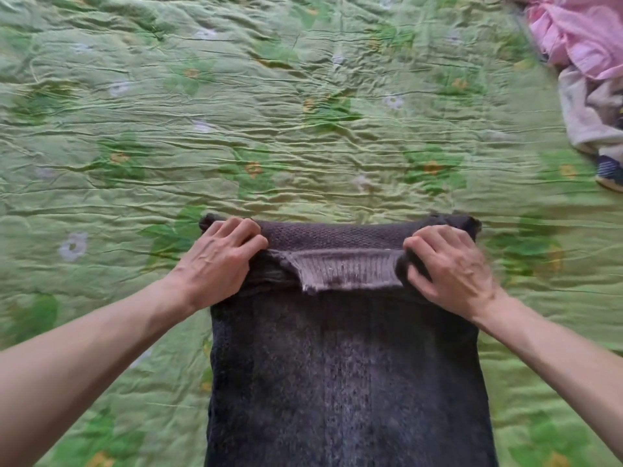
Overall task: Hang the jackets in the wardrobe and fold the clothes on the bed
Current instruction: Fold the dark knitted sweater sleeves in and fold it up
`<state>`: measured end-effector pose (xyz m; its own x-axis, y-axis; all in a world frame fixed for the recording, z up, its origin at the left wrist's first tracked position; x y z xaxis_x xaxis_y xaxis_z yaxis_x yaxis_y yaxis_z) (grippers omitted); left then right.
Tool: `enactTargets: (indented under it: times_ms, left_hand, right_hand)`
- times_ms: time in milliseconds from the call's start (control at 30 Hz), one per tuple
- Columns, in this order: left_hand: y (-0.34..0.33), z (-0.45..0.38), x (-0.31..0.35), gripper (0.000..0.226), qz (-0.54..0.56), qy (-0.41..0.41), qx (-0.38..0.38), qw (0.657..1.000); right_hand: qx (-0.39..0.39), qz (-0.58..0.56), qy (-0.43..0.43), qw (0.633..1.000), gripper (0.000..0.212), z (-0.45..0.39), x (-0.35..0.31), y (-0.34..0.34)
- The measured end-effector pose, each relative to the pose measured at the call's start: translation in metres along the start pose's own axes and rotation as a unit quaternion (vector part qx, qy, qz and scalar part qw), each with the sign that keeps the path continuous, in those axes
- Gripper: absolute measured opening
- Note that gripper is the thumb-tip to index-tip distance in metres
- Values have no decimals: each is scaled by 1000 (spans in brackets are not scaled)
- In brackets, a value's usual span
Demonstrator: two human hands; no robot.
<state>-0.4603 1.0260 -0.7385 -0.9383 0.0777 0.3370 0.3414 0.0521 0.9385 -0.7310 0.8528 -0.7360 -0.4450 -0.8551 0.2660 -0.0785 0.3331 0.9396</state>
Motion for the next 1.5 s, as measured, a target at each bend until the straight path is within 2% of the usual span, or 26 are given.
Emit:
enactTargets:
  times_ms: [67, 133, 233, 333, 400, 467, 500, 567, 633, 700, 767, 833, 900, 1000, 1067, 1167, 1300, 1433, 1500]
  left_hand:
    - [2, 1, 1, 30, 16, 25, 8, 1000]
    - [7, -4, 5, 21, 37, 70, 51, 996]
    - [-3, -13, 9, 46, 84, 177, 83, 977]
    - [-34, -9, 0, 97, 72, 289, 20, 954]
    - [-45, -1, -5, 106, 36, 313, -13, 949]
    - [-48, 4, -7, 106, 32, 322, -21, 946]
    - [-49, 4, -7, 105, 28, 324, -28, 945]
    - [-51, 2, -4, 103, 14, 336, -38, 941]
    - [-45, 0, 5, 94, -7, 332, -10, 943]
    - [-36, -4, 32, 78, -6, 257, 50, 965]
    - [-41, -9, 72, 66, 26, 128, 66, 989]
    - [-61, -7, 102, 65, 26, 47, 19, 998]
    - [-84, 3, 107, 72, -10, 34, -35, 999]
    - [-97, 22, 94, 76, -57, 41, -67, 995]
    - [-95, 25, 92, 78, -64, 45, -79, 994]
    - [-88, 35, 103, 78, -42, 51, -83, 994]
    - [-82, 90, 134, 74, 8, 31, -68, 997]
    - [-105, 162, 179, 71, 52, 27, -120, 991]
    - [-116, 197, 191, 71, 63, 39, -133, 988]
  right_hand:
    - [-3, -26, -17, 1000, 27, -2, -5, 6]
    - [-5, -61, -95, 994, 25, -11, -2, 11]
    - [-71, -56, -242, 966, 28, -23, 8, 1]
    - [-109, 27, -261, 959, 55, -18, 7, -12]
    - [-165, 1, -324, 931, 72, 8, 13, -30]
    - [-233, -66, -405, 882, 82, 41, 15, -51]
    - [-246, -85, -420, 869, 84, 50, 13, -57]
    - [-262, -97, -415, 866, 84, 54, 11, -59]
    - [-275, -103, -401, 867, 82, 51, 13, -56]
    - [-230, -77, -360, 901, 73, 41, 8, -36]
    - [-132, -65, -242, 959, 65, 25, -17, -8]
    - [-75, -75, -82, 991, 60, 23, -61, 7]
    - [-122, -57, -16, 991, 67, 38, -91, -4]
    - [-236, -10, -31, 971, 84, 61, -103, -26]
    - [-260, -9, -34, 965, 87, 61, -107, -27]
    - [-230, -38, -49, 971, 83, 65, -113, -13]
    - [-174, -76, -39, 981, 70, 122, -139, 8]
    - [-173, -66, 5, 983, 65, 207, -167, 24]
    - [-165, -78, -15, 983, 62, 238, -168, 30]
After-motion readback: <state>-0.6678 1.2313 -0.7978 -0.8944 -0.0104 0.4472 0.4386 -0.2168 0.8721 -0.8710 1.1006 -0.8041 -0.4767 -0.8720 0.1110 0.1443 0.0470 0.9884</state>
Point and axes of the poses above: each hand's wrist, its own z-axis away from the middle knuckle, its own y-axis out of the back of the hand, x = y × z, the point moved 8 cm from there along -z, towards the middle knuckle, and after that the axes turned 15 degrees about z, right-handed, at the moved point
